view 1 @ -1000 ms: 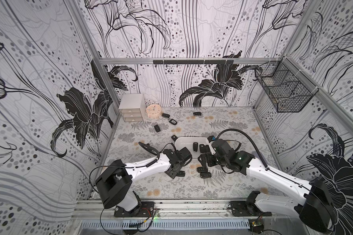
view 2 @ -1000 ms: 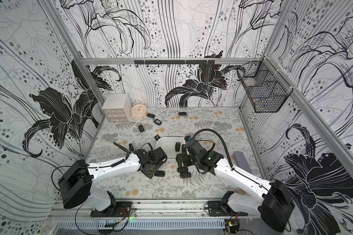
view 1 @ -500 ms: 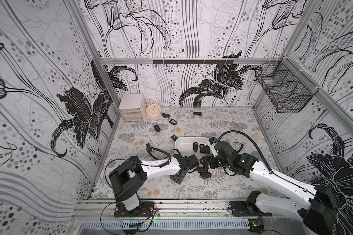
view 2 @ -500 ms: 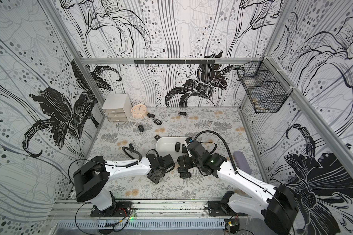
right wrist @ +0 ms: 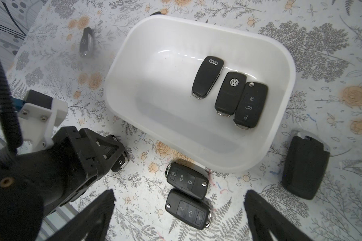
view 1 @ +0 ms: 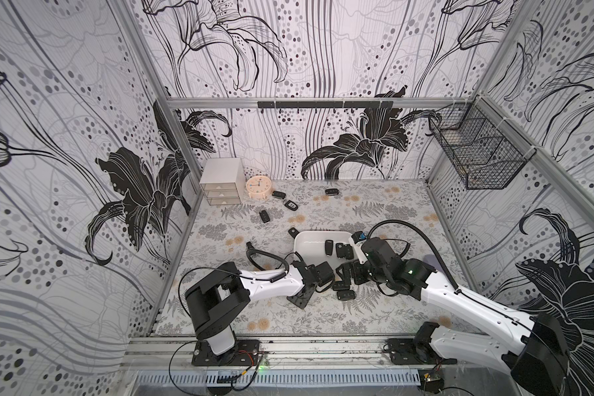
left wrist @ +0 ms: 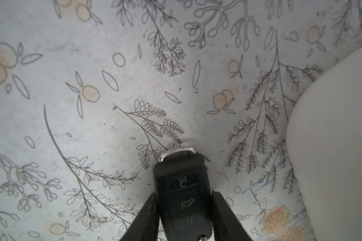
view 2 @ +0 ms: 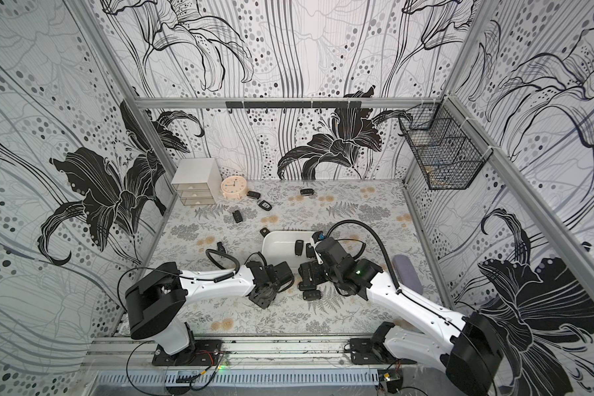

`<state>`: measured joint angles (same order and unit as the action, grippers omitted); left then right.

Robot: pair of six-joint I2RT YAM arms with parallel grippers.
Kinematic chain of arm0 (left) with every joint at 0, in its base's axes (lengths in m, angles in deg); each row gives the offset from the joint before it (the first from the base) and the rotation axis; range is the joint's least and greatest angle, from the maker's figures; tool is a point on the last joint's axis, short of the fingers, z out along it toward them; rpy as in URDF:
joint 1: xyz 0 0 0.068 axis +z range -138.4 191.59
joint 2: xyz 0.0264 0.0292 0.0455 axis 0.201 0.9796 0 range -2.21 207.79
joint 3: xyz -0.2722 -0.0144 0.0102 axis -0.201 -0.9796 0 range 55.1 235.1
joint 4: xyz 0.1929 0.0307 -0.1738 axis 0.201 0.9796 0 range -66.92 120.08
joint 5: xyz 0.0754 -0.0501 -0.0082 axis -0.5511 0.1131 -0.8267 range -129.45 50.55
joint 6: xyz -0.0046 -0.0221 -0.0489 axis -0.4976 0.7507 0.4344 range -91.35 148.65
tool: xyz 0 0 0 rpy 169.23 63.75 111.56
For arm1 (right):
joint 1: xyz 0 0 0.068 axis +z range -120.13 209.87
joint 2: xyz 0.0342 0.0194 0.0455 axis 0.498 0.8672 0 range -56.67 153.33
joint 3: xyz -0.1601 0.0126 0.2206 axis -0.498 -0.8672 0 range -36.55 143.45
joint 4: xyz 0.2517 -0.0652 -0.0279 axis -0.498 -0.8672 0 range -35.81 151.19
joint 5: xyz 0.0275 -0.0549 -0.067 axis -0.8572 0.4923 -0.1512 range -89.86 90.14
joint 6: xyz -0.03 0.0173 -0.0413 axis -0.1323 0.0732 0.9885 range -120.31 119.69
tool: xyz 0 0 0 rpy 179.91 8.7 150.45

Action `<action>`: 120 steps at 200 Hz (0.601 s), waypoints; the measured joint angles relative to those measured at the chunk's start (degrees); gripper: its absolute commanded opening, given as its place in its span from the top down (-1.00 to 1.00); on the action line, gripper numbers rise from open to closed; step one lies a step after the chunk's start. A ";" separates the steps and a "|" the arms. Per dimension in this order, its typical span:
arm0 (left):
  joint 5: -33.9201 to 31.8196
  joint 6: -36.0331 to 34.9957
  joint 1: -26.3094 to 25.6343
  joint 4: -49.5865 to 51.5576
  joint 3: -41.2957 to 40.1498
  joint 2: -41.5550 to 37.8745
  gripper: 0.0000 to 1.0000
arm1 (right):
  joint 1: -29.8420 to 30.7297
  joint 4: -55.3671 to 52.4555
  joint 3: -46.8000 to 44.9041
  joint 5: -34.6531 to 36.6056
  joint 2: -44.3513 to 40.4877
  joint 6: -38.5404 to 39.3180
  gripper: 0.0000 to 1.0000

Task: Place the car key into the storage box
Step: Pick up the car key from the center of the board.

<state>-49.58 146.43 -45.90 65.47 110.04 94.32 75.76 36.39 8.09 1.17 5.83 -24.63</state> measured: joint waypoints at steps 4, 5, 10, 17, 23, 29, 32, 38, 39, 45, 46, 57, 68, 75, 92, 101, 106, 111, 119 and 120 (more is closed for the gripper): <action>0.00 0.00 0.00 0.02 -0.11 -0.11 0.25 | 0.00 0.00 0.00 0.00 0.00 0.00 -1.00; 0.00 -0.07 0.00 0.04 -0.13 -0.13 0.25 | 0.00 0.00 0.00 0.00 0.00 0.00 -1.00; -0.11 -0.07 -0.02 0.44 -0.20 -0.31 0.25 | 0.00 0.00 0.00 0.00 0.00 0.00 -1.00; -0.35 -0.11 -0.07 1.29 -0.20 -0.61 0.25 | 0.00 0.00 0.00 0.00 0.00 0.00 -1.00; -0.59 -0.15 -0.28 2.05 -0.20 -0.96 0.25 | 0.00 0.00 0.00 0.00 0.00 0.00 -1.00; -0.96 -0.24 -0.39 3.02 -0.17 -1.46 0.25 | 0.00 0.00 0.00 0.00 0.00 0.00 -1.00; -1.14 -0.26 -0.42 3.54 -0.13 -1.73 0.25 | 0.00 0.00 0.00 0.00 0.00 0.00 -1.00; -1.53 -0.31 -0.57 4.61 -0.07 -2.34 0.25 | 0.00 0.00 0.00 0.02 0.00 -0.02 -1.00; -1.57 -0.33 -0.59 4.72 -0.04 -2.43 0.25 | 0.00 0.00 0.00 0.02 0.00 -0.02 -1.00; -2.03 -0.37 -0.81 5.99 0.11 -3.28 0.25 | 0.00 0.00 0.00 0.02 0.00 -0.02 -1.00; -2.05 -0.37 -0.83 6.12 0.13 -3.37 0.25 | 0.00 0.00 0.00 0.02 0.00 -0.02 -1.00; -2.69 -0.55 -1.31 8.02 0.63 -4.96 0.26 | 0.00 0.04 -0.09 0.04 0.00 -0.02 -1.00; -3.39 -0.94 -1.55 9.92 1.46 -6.58 0.30 | 0.00 0.04 -0.26 0.09 0.00 -0.04 -1.00; -3.98 -1.44 -1.57 11.21 2.27 -7.56 0.31 | 0.00 0.04 -0.44 0.20 0.00 -0.07 -1.00; -5.44 -3.19 -1.51 14.12 4.96 -9.20 0.32 | 0.00 0.04 -0.87 0.28 0.00 -0.22 -1.00; -6.23 -4.59 -1.25 15.30 6.45 -9.75 0.32 | 0.00 0.02 -0.96 0.48 0.00 -0.28 -1.00; -6.49 -5.60 -0.98 15.87 7.28 -9.99 0.32 | -0.07 0.04 -0.96 0.52 0.00 -0.35 -1.00; -6.78 -6.75 -0.59 16.26 8.09 -10.14 0.32 | -0.11 0.09 -0.96 0.70 0.00 -0.50 -1.00; -7.08 -8.55 0.26 16.70 9.31 -10.25 0.32 | -0.22 0.09 -1.01 0.90 -0.02 -0.74 -1.00; -7.17 -9.20 0.46 16.76 9.51 -10.27 0.32 | -0.22 0.11 -1.01 0.92 -0.02 -0.79 -1.00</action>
<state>-56.75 137.23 -45.44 82.23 119.55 84.05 75.54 36.50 7.08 2.09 5.81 -25.41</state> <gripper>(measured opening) 0.366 0.999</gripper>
